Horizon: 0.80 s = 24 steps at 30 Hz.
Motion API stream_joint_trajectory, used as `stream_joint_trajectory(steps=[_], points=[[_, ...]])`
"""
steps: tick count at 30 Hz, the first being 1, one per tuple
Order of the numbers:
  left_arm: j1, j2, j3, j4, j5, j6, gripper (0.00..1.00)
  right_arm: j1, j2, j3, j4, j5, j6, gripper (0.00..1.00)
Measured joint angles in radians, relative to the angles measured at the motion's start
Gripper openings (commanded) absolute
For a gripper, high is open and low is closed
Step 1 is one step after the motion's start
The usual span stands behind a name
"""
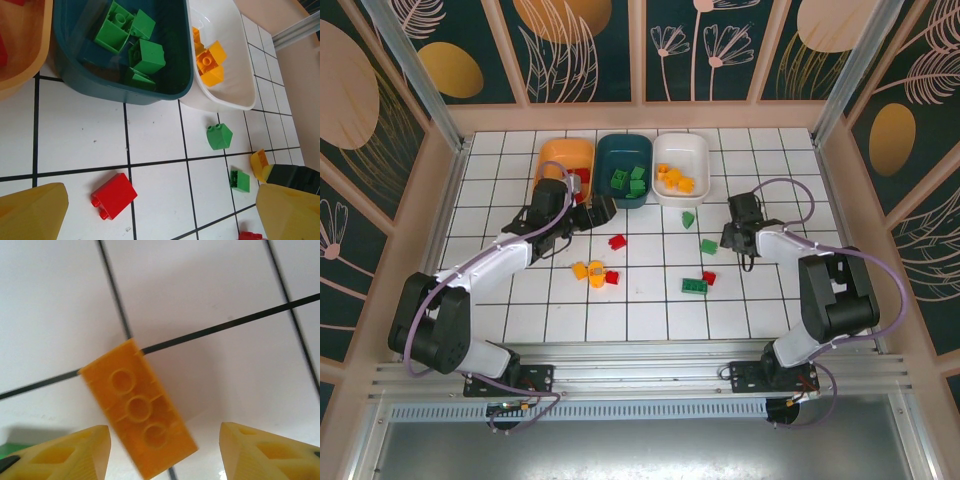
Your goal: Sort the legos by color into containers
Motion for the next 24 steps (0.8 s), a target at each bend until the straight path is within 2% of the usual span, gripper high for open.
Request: stream_joint_trajectory(steps=[5,10,24], points=[[0.0,0.017,0.02,-0.001,0.008,0.0,0.96,-0.057,-0.08,-0.071,0.037,-0.001,0.017,0.62],[-0.003,0.031,0.03,-0.001,0.011,0.0,0.96,-0.061,-0.119,-0.071,0.073,-0.038,0.004,0.67],[-0.02,0.06,0.049,-0.007,0.014,0.0,0.96,-0.017,0.032,0.021,0.052,-0.012,-0.029,0.71]])
